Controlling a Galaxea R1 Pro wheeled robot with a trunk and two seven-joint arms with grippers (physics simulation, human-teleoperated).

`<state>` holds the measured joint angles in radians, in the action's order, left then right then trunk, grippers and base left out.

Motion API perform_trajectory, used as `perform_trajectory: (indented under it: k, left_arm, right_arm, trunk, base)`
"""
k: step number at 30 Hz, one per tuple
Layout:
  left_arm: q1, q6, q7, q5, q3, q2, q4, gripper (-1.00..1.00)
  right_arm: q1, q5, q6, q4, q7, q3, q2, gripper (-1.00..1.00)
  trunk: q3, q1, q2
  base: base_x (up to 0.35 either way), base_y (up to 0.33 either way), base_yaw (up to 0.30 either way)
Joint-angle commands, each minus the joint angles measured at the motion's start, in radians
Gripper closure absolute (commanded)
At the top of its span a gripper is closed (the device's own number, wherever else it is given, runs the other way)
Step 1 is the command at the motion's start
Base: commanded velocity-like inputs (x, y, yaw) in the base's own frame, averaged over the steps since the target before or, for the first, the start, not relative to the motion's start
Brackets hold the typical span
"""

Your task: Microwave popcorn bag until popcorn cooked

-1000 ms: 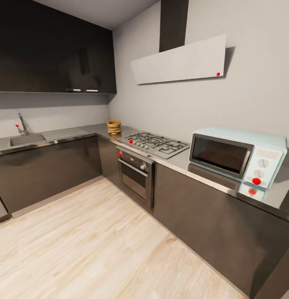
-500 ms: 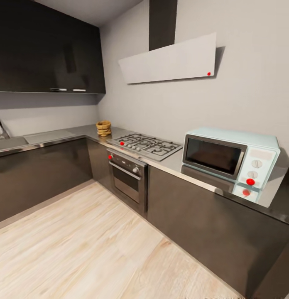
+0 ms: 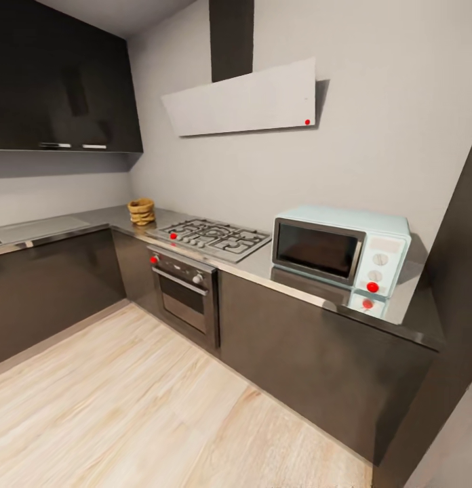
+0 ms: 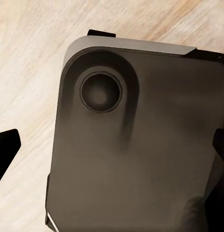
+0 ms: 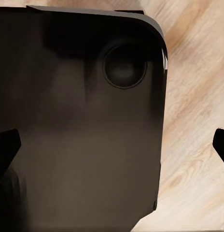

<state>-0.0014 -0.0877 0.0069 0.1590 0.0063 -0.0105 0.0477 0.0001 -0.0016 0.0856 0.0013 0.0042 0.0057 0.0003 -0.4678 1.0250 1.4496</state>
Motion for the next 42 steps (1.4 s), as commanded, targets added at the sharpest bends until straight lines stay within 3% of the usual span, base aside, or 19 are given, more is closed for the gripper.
perform_trajectory:
  k: [1, 14, 42]
  left_arm:
    - [0.0, -0.003, 0.001, 0.007, 0.0, 0.0, 0.0, -1.0]
    - [0.0, 0.001, -0.003, 0.007, -0.001, 0.0, 0.0, -1.0]
    - [0.0, 0.001, -0.008, 0.007, -0.002, 0.0, 0.0, -1.0]
  right_arm:
    - [0.0, 0.0, 0.003, 0.0, 0.0, 0.0, 0.0, -1.0]
    - [0.0, 0.0, 0.002, 0.0, 0.0, 0.0, 0.001, -1.0]
    - [0.0, 0.0, 0.005, 0.0, 0.001, 0.0, 0.001, -1.0]
  trunk:
    - [-0.001, 0.0, 0.0]
    - [-0.001, 0.0, 0.0]
    - [-0.001, 0.0, 0.0]
  base:
    - [0.0, 0.0, -0.242]
    - [0.037, 0.004, -0.191]
    - [0.254, 0.165, -0.028]
